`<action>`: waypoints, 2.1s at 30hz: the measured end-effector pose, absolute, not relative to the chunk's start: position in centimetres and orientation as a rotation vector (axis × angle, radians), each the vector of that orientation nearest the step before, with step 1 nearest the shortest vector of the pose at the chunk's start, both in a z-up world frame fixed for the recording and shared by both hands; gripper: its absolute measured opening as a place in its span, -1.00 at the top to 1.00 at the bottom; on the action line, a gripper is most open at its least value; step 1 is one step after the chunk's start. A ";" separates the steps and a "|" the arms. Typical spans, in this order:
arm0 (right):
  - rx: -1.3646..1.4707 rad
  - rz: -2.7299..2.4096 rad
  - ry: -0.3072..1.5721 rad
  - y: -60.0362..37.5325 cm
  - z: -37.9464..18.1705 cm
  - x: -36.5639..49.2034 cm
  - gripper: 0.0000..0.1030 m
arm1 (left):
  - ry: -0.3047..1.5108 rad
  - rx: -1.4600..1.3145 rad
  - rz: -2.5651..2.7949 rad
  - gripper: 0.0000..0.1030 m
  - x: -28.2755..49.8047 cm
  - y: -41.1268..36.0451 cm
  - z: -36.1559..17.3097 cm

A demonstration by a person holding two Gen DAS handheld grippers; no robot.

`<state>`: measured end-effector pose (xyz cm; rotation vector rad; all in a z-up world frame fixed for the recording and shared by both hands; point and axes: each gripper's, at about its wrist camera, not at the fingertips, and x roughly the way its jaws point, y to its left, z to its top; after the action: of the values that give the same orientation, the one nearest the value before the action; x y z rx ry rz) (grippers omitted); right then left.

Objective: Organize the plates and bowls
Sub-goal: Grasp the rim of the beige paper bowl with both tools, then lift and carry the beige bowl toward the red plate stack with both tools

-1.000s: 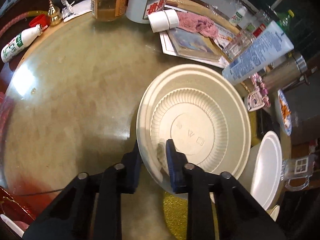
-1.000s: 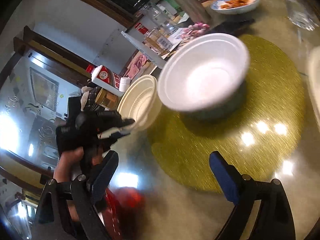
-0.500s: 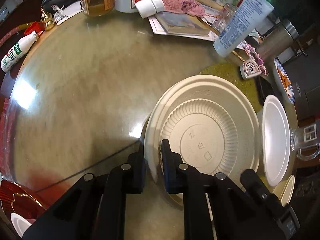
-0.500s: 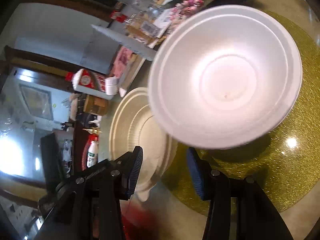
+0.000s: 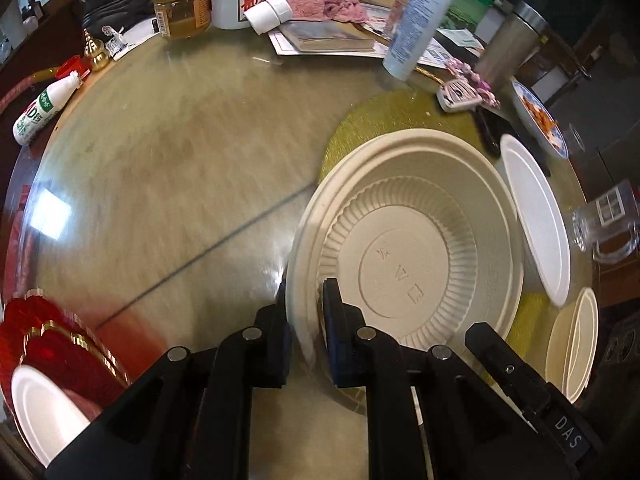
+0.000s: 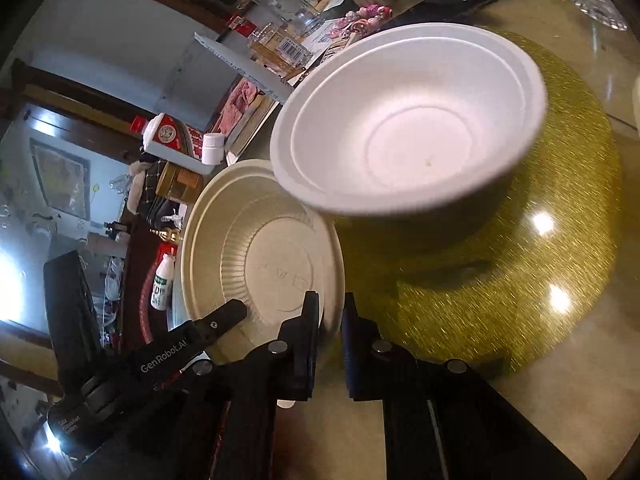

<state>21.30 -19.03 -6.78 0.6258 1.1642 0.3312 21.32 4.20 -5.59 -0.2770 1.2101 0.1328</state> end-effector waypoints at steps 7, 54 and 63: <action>0.587 0.354 1.150 -20.1 -6.4 18.3 0.79 | 1.154 -0.259 0.126 0.77 18.1 2.8 -5.1; 0.365 0.317 0.962 -20.9 -5.8 12.4 0.76 | 0.928 -0.152 0.153 0.69 11.6 -1.2 -6.3; 0.357 0.326 0.958 -20.6 -5.7 12.4 0.76 | 0.921 -0.144 0.169 0.68 11.1 -1.1 -6.0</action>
<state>12.39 -20.63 -5.68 0.3571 0.9577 0.3262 11.09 -1.15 -6.04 -0.1444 0.9212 0.1685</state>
